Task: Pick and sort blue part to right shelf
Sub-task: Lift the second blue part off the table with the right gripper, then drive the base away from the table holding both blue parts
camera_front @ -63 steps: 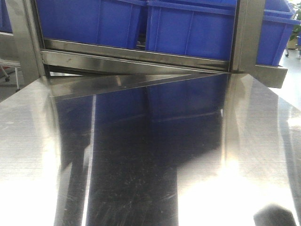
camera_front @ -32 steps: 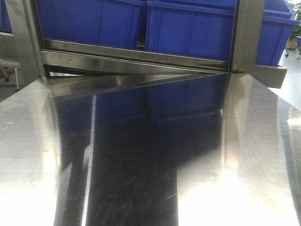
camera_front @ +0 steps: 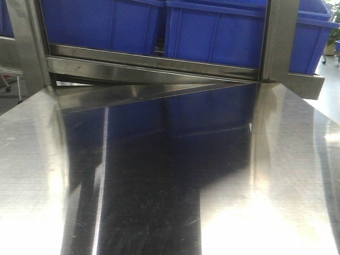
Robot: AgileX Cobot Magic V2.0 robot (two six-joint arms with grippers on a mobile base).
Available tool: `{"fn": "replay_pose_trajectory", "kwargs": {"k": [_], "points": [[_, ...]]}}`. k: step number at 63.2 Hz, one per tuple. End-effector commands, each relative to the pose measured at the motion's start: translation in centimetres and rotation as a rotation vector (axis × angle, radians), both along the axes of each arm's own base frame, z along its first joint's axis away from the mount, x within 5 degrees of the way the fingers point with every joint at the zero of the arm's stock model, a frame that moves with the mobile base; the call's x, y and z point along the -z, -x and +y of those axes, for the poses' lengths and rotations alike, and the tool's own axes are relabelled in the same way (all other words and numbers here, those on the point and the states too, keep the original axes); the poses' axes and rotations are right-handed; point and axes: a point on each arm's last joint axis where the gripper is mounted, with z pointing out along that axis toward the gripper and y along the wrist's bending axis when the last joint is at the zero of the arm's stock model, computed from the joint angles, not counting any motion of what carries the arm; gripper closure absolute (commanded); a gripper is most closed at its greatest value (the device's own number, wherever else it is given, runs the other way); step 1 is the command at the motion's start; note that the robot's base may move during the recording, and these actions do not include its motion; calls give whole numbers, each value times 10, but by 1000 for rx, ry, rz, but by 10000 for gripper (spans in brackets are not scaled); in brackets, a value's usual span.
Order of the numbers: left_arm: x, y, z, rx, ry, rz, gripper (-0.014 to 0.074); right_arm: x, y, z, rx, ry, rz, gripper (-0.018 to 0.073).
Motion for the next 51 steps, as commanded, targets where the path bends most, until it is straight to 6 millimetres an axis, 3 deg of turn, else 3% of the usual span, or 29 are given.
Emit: {"fn": "replay_pose_trajectory", "kwargs": {"k": [1, 51], "points": [[-16, 2, -1, 20, 37, -96, 316, -16, 2, 0, -2, -3, -104, 283], [-16, 2, -1, 20, 37, -96, 316, -16, 1, 0, -2, 0, -98, 283]]}}
